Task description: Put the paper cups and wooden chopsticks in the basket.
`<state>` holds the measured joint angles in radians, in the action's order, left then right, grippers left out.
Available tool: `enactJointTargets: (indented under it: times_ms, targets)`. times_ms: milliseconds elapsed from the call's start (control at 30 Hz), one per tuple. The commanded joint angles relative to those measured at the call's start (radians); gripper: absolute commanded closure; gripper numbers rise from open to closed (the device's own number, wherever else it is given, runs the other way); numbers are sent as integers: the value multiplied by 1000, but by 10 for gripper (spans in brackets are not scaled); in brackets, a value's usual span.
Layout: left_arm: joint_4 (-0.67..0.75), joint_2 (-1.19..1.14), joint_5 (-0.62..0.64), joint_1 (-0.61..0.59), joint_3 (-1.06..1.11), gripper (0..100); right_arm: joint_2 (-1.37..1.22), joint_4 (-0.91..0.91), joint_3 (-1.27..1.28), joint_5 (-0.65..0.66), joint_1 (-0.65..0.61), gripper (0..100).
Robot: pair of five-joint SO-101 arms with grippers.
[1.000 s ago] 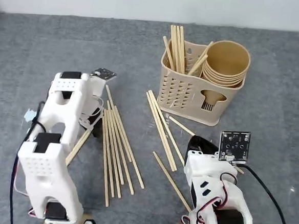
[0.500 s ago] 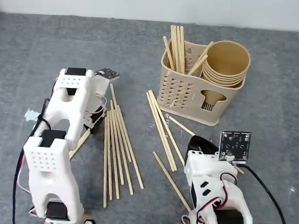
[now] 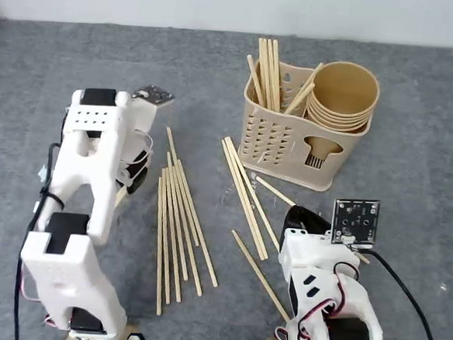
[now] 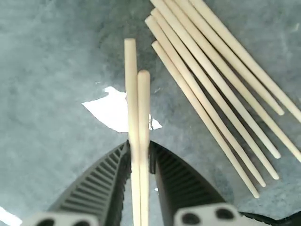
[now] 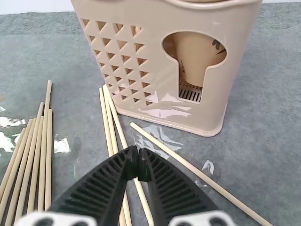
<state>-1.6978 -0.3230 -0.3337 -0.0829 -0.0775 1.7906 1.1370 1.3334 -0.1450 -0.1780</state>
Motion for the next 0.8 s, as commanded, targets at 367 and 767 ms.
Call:
enactJointTargets:
  times_ms: [367, 767]
  targets:
    - [-21, 370, 63, -68, -16, 988, -320, -22, -215, 3, -305, 893]
    - [-20, 528, 133, -135, -16, 988, -1113, -354, -394, 3, -499, 831]
